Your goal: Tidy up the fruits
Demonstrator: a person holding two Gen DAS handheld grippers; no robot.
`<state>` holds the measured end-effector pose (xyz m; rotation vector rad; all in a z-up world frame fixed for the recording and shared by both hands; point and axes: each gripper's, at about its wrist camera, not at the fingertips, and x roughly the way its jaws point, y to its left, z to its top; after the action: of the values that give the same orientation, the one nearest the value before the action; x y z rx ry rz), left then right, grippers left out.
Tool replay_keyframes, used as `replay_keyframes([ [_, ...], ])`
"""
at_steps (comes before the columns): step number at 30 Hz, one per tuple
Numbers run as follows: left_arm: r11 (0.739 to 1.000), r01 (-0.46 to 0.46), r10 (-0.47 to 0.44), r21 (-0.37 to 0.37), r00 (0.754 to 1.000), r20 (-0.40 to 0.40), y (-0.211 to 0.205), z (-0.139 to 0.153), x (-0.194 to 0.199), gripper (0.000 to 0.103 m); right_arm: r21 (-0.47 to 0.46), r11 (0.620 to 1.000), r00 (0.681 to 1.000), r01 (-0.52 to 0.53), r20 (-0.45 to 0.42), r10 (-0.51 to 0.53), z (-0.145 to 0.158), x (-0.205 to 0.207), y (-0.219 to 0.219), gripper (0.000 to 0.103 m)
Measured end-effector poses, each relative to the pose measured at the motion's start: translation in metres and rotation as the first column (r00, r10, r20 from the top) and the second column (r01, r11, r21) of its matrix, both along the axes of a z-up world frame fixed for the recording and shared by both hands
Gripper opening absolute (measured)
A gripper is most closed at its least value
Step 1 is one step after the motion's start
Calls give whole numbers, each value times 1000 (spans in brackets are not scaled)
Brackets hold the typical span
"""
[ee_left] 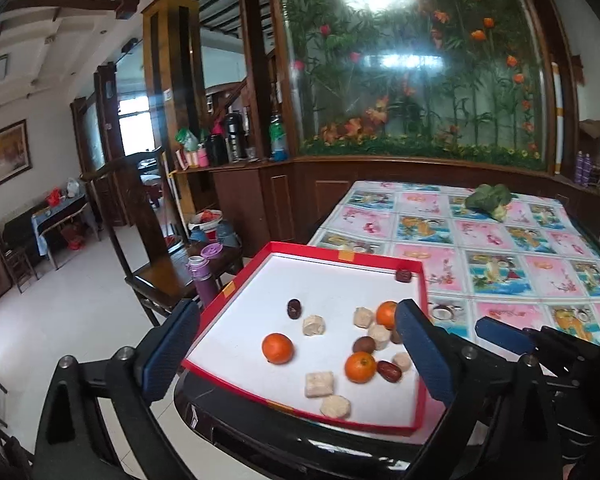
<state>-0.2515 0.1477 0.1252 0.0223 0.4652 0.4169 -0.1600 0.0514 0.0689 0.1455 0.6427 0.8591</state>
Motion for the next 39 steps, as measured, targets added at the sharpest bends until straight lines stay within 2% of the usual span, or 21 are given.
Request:
replay_keyframes([
  [8, 999, 32, -32, -25, 999, -2, -12, 15, -23, 102, 50, 996, 995, 72, 60, -75, 29, -37, -34, 58],
  [15, 1000, 16, -17, 17, 997, 70, -17, 23, -49, 103, 70, 988, 981, 138, 125, -146, 50, -68, -49, 64],
  [20, 999, 41, -43, 18, 996, 80, -20, 26, -49, 103, 71, 985, 973, 156, 161, -165, 62, -90, -57, 67],
  [25, 998, 63, -62, -2, 995, 75, -21, 25, -48, 103, 84, 978, 949, 189, 240, -204, 74, -105, -68, 73],
  [31, 998, 64, -62, -13, 994, 87, -19, 26, -53, 103, 145, 964, 940, 224, 229, -253, 76, -105, -81, 77],
  [39, 998, 68, -66, -17, 993, 100, -14, 27, -57, 103, 121, 966, 940, 228, 230, -251, 70, -106, -74, 78],
])
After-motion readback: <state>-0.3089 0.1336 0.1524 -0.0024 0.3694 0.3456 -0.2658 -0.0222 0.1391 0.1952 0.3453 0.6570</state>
